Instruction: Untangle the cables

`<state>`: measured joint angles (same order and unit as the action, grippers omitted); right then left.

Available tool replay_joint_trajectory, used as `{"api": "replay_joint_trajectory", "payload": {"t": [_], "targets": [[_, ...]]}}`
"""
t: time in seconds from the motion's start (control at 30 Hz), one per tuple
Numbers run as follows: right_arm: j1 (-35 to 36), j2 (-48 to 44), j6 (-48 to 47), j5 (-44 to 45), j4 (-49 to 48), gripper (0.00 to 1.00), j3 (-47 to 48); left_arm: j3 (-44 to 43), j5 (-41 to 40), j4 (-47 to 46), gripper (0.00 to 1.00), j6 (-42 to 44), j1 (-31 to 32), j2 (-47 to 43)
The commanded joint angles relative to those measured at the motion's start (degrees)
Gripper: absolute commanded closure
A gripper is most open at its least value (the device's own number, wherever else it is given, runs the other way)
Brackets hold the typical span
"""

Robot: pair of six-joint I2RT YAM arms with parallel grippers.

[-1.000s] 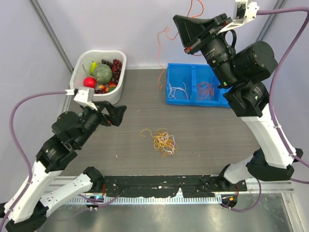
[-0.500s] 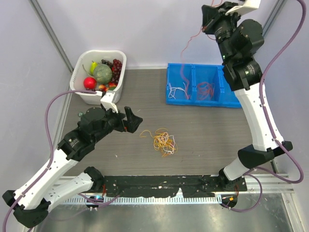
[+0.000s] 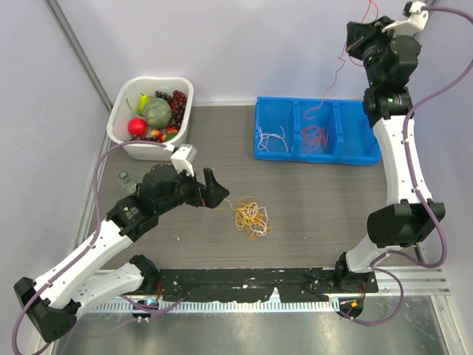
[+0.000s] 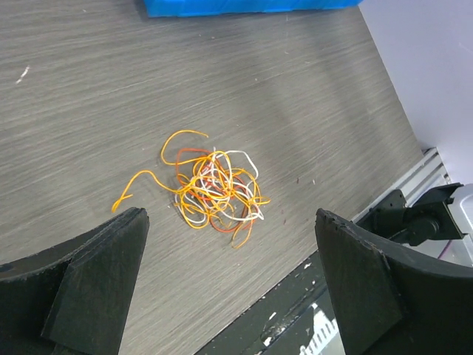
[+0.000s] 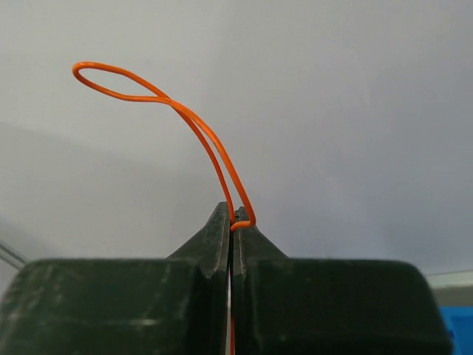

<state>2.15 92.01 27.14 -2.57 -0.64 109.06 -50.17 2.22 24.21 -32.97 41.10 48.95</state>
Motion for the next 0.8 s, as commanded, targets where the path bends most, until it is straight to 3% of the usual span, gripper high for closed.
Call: {"api": "replay_joint_trajectory", "payload": {"t": [0.0,0.3,0.57,0.77], "targets": [[-1.4,2.5,0.7,-3.9,-7.7,0.99,-9.4,0.4,3.1,-5.3,0.01,-1.9,-0.2,0.7],[-1.3,4.2,2.4,-5.1,-13.3,0.99,-31.5,1.0,4.5,-5.2,0.02,-2.3,-0.2,2.4],[-1.3,13.7,-1.7,-0.2,6.8,0.99,-22.8,2.0,1.2,-3.9,0.06,-4.1,-0.2,4.8],[-1.4,17.8,-3.0,-0.2,9.6,0.99,-21.8,2.4,2.3,-2.8,0.1,-5.3,-0.2,11.3]]}}
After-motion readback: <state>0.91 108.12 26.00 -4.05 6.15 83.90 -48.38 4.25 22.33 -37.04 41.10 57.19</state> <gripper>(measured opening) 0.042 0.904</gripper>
